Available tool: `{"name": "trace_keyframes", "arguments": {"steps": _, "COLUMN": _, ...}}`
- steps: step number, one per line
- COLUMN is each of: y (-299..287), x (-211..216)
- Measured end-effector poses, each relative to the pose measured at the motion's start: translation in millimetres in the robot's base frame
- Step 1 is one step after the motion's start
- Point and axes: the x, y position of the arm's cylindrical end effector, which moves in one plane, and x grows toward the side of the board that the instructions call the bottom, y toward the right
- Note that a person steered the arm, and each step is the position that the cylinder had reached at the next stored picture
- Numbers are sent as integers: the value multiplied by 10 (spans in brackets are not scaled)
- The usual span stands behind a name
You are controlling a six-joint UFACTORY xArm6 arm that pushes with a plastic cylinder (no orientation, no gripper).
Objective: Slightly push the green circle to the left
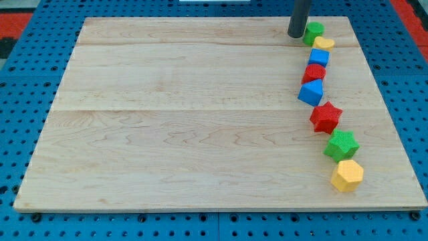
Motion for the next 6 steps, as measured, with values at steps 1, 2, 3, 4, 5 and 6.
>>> {"name": "trace_keyframes", "arguments": {"steps": 1, "y": 0, "x": 0}}
{"name": "trace_keyframes", "arguments": {"steps": 2, "y": -103, "x": -265}}
{"name": "trace_keyframes", "arguments": {"steps": 3, "y": 63, "x": -472}}
{"name": "trace_keyframes", "arguments": {"steps": 4, "y": 465, "x": -474}}
{"name": "trace_keyframes", "arguments": {"steps": 5, "y": 1146, "x": -303}}
{"name": "trace_keyframes", "arguments": {"steps": 6, "y": 1121, "x": -113}}
